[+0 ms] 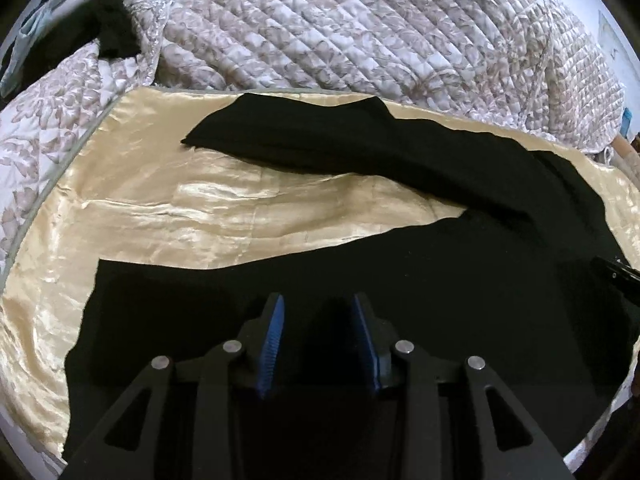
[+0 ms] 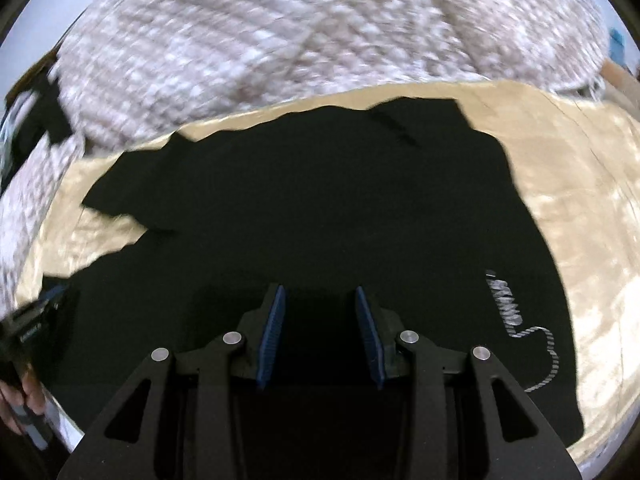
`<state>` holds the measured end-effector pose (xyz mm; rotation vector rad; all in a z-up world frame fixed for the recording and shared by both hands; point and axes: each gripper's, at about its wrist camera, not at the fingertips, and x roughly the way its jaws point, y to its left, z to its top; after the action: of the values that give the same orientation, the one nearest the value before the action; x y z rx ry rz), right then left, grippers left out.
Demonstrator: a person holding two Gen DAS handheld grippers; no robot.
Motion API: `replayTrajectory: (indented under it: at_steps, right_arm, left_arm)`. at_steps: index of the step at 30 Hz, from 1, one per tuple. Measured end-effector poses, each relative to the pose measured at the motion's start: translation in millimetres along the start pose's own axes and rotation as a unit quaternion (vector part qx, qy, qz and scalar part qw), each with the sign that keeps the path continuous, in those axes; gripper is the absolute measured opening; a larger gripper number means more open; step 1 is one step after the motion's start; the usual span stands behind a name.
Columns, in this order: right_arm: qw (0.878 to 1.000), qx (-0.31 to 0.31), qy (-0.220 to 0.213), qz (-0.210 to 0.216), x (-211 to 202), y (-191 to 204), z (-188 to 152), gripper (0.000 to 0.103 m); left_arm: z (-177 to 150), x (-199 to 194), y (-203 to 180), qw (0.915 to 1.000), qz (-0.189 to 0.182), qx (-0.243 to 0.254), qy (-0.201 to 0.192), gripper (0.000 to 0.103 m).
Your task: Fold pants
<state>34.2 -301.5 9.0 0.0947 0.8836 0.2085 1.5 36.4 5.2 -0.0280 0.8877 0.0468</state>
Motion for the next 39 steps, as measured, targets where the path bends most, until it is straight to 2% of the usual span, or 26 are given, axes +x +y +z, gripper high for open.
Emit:
replayTrajectory:
  at_steps: [5,6,8,9,16,21,29,39]
  right_arm:
    - [1.000,-0.005,0.008,-0.005,9,5,-2,0.038]
    - [1.000,-0.004,0.006,-0.007,9,3,-1,0.039]
    - [1.000,-0.001,0.001,-0.009,7,2,-1,0.050]
    - [1.000,-0.002,-0.001,-0.010,5,2,-2,0.051]
    - [1.000,-0.024,-0.013,-0.011,-1,10,-6,0.051]
    - [0.999,-0.037,0.005,-0.015,9,14,-12,0.051]
    - [0.999,-0.039,-0.014,-0.017,0,14,-12,0.051]
    - [0.999,-0.037,-0.010,-0.011,-2,16,-11,0.051]
  left_arm:
    - [0,4,12,0.9997,0.015,-0.017,0.008,0.039]
    - [-1,4,12,0.9996,0.018,-0.018,0.008,0.039]
    - [-2,3,12,0.9996,0.020,-0.016,0.007,0.039]
    - [-3,2,11,0.9997,0.020,-0.016,0.005,0.039]
    - [-11,-7,-3,0.9999,0.003,0.007,-0.006,0.044]
    - [-13,-4,-7,0.9998,0.008,0.017,-0.003,0.047]
    - [-13,-7,-6,0.9999,0.006,0.014,-0.005,0.047]
    - [-11,-8,-9,0.9998,0.002,0.018,-0.005,0.047]
